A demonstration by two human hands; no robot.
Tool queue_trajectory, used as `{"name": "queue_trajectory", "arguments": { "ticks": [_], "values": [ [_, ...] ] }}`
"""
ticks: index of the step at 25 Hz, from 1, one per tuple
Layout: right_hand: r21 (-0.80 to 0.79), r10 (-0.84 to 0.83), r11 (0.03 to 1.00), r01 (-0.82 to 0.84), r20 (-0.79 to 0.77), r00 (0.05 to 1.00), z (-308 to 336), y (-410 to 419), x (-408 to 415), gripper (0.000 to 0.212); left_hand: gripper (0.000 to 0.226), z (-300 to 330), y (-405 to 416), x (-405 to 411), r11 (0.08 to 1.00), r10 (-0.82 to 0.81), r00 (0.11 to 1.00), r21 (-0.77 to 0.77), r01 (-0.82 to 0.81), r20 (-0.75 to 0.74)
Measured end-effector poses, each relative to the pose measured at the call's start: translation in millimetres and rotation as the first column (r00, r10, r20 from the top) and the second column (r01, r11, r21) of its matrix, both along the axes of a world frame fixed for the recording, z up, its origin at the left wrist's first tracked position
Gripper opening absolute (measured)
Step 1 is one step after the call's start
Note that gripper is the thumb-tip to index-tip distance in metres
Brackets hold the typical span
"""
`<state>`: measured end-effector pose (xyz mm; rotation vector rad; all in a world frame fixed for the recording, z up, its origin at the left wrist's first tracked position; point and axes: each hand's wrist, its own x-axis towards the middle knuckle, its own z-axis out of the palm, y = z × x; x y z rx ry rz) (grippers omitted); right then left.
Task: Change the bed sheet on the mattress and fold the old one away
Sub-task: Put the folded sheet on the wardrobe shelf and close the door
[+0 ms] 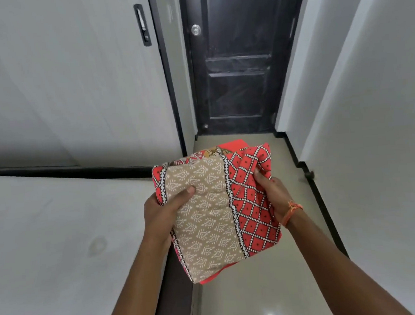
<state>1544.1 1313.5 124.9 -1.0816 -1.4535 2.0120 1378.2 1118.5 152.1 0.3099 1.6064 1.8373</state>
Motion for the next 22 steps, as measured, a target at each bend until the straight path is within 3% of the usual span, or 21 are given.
{"name": "queue_trajectory", "arguments": {
  "ticks": [5, 8, 11, 14, 17, 19, 22],
  "values": [
    [0.140, 0.110, 0.982, -0.125, 0.109, 0.988, -25.7, 63.8, -57.5, 0.051, 0.045, -15.7, 50.8, -9.5, 0.971, 0.232, 0.971, -0.048, -0.234, -0.050],
    [0.285, -0.026, 0.958, -0.031, 0.192, 0.981, -39.0, 103.7, -110.9, 0.048, 0.051, -31.9, 103.3, -27.2, 0.939, 0.320, 0.942, -0.097, -0.329, -0.101],
    [0.329, -0.167, 0.943, 0.044, 0.353, 0.920, -42.4, 143.8, -171.9, 0.074, 0.054, -44.7, 161.7, -65.6, 0.903, 0.409, 0.909, -0.107, -0.415, -0.074],
    [0.405, -0.196, 0.914, 0.017, 0.407, 0.892, -39.3, 185.1, -229.8, 0.079, 0.050, -51.3, 217.2, -121.6, 0.881, 0.451, 0.891, -0.128, -0.455, -0.060],
    [0.444, -0.098, 0.894, -0.061, 0.328, 0.940, -31.7, 243.1, -292.5, 0.080, 0.041, -43.6, 285.5, -178.3, 0.848, 0.496, 0.858, -0.141, -0.512, -0.130],
    [0.422, 0.058, 0.891, -0.168, 0.261, 0.964, -23.6, 282.6, -332.7, 0.080, 0.033, -32.8, 329.4, -206.6, 0.821, 0.518, 0.832, -0.156, -0.549, -0.201],
    [0.369, 0.256, 0.878, -0.304, 0.174, 0.951, -16.8, 329.2, -391.2, 0.084, 0.040, -21.4, 376.1, -245.6, 0.785, 0.538, 0.798, -0.183, -0.591, -0.271]
  ]
}}
